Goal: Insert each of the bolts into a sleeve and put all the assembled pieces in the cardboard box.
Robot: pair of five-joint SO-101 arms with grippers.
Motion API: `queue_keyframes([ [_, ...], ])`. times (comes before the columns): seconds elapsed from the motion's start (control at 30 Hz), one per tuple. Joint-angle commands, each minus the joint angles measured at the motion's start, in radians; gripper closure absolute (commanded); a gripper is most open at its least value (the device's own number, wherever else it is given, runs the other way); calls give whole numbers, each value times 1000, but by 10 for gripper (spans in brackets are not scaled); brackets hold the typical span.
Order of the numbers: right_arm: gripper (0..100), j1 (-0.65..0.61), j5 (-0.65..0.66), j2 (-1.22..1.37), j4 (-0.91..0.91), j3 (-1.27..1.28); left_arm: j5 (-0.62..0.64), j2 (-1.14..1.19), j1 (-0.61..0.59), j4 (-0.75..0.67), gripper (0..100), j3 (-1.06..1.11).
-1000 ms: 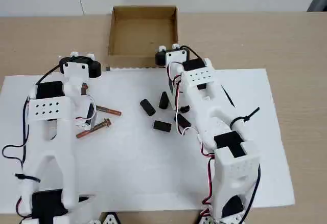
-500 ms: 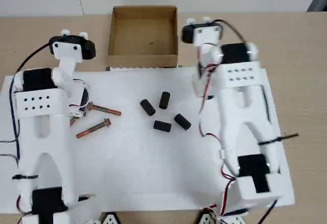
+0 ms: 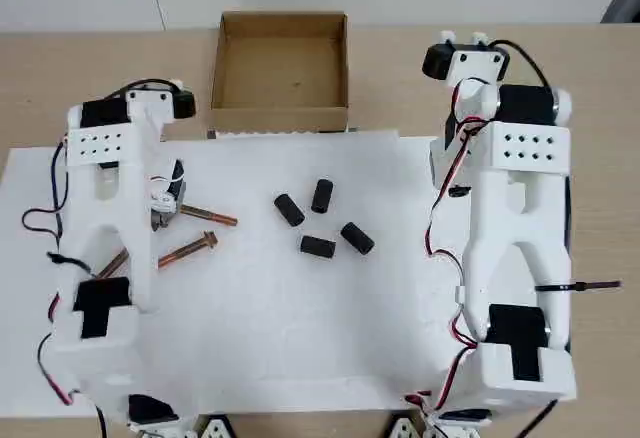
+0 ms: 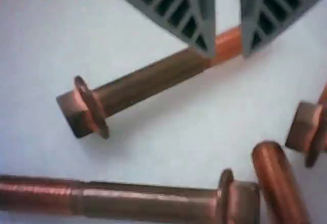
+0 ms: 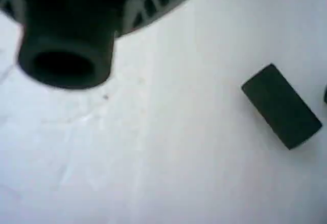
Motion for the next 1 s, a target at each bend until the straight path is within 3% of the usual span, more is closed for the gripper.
queue_keyframes([
  [0.0, 995, 5, 9, -50, 15, -43, -140, 23, -3, 29, 964, -36],
  [0.2, 995, 5, 11, -48, 15, -43, -408, 66, -46, 29, 962, -35],
  [0.37, 995, 5, 11, -47, 15, -43, -534, 75, -52, 29, 960, -35],
  [0.97, 995, 5, 8, -56, -51, 109, -580, 66, 103, 31, 899, -1],
])
